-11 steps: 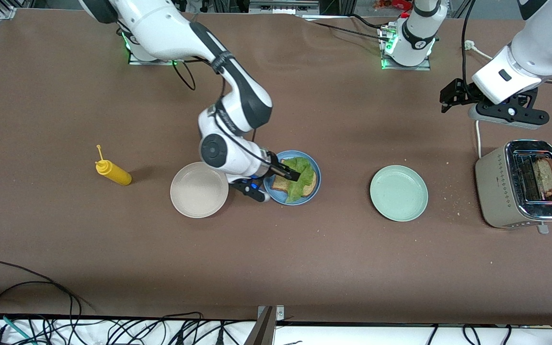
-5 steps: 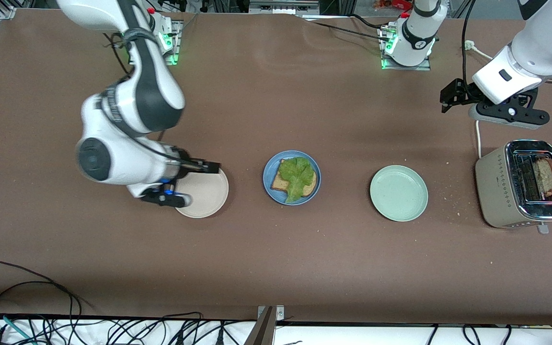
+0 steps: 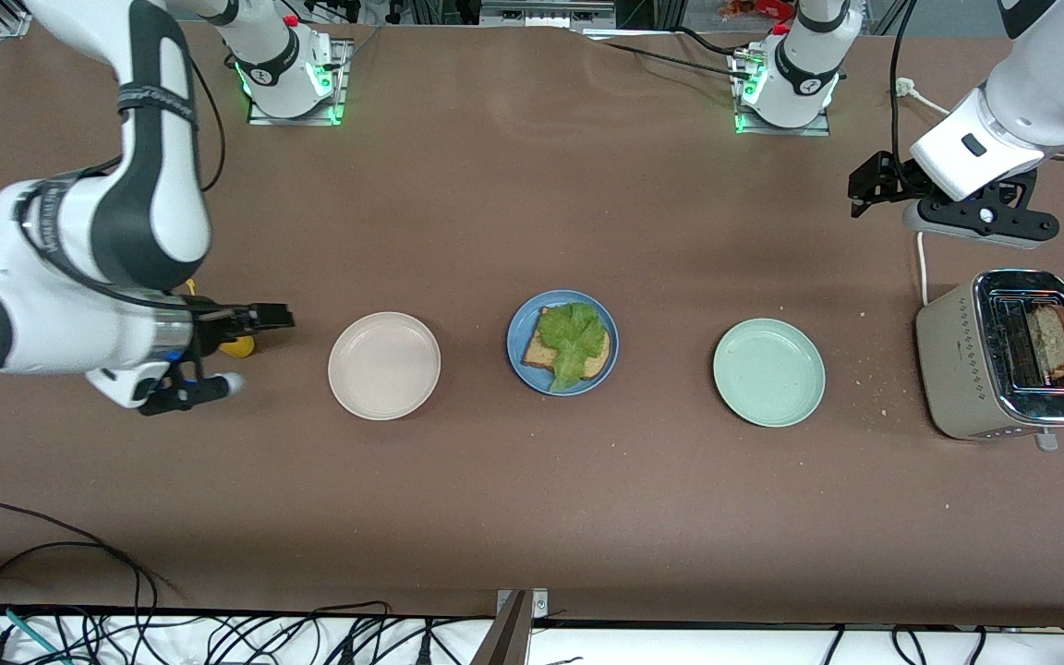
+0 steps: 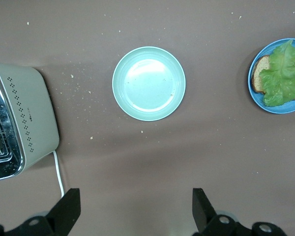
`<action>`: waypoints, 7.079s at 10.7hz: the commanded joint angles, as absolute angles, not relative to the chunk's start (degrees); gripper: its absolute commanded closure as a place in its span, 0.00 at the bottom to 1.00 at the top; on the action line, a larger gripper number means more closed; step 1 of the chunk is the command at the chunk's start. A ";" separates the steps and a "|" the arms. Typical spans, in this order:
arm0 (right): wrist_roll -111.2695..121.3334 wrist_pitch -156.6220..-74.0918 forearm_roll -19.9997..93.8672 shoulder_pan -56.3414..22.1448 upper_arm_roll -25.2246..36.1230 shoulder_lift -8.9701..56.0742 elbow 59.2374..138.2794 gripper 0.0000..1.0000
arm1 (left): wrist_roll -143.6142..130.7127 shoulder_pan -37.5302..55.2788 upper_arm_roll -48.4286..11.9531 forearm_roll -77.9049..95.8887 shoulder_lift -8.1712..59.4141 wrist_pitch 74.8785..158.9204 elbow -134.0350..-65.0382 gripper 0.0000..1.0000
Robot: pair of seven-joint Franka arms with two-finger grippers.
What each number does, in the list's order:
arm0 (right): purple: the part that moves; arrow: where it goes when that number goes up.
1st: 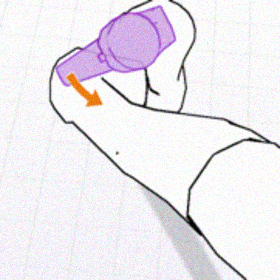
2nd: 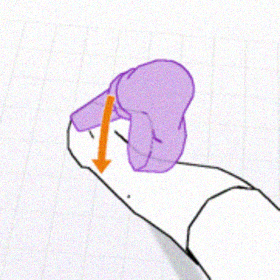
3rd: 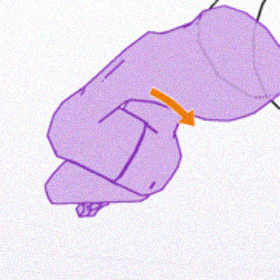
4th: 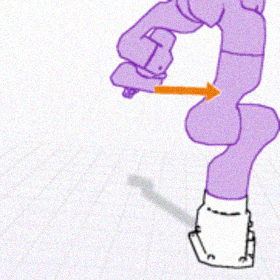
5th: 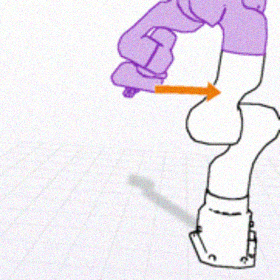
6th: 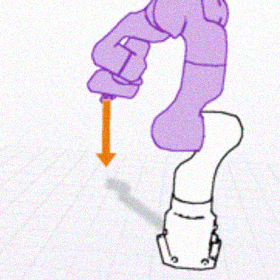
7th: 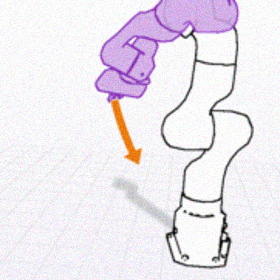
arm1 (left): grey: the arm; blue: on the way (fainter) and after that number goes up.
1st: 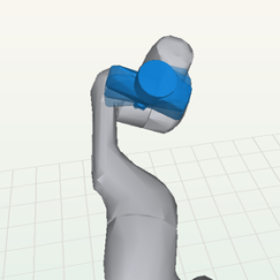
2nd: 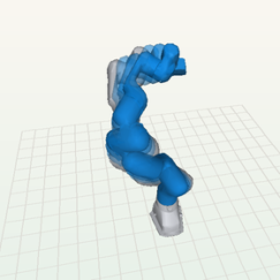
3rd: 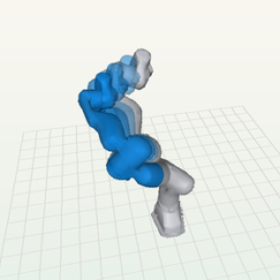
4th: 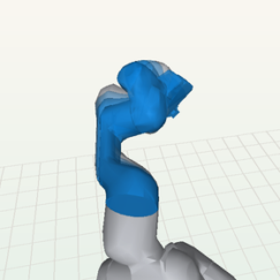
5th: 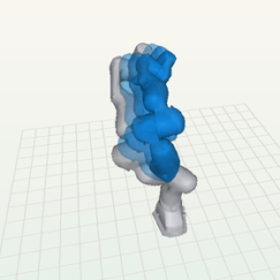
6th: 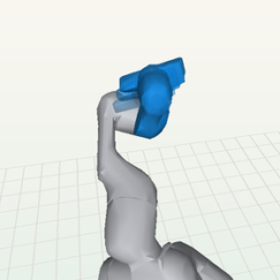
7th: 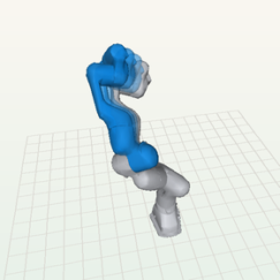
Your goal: Make sandwich in blue plate with both arms
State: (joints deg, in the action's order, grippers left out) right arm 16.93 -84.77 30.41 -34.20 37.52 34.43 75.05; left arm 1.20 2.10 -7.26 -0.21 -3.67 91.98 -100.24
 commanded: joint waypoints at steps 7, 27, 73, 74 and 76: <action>87.80 -74.54 47.94 -15.06 47.55 32.61 83.84 0.00 | 1.49 2.11 -7.03 0.88 -3.69 90.88 -99.41 0.00; 140.62 -63.10 74.44 9.84 25.23 57.65 84.46 0.00 | 1.49 2.02 -7.03 0.88 -3.69 90.53 -99.40 0.00; 23.90 -118.13 -11.60 -79.98 37.00 54.32 76.99 1.00 | 1.84 -2.87 -6.86 0.26 -3.08 89.82 -98.80 0.00; 24.78 -117.34 -11.60 -79.98 37.26 53.88 76.91 1.00 | 2.37 -4.99 -6.86 -0.08 -1.60 89.82 -97.92 0.00; 28.28 -113.32 -11.08 -80.07 39.28 50.30 76.64 1.00 | 3.85 -11.39 -6.86 -0.26 3.23 89.82 -94.76 0.00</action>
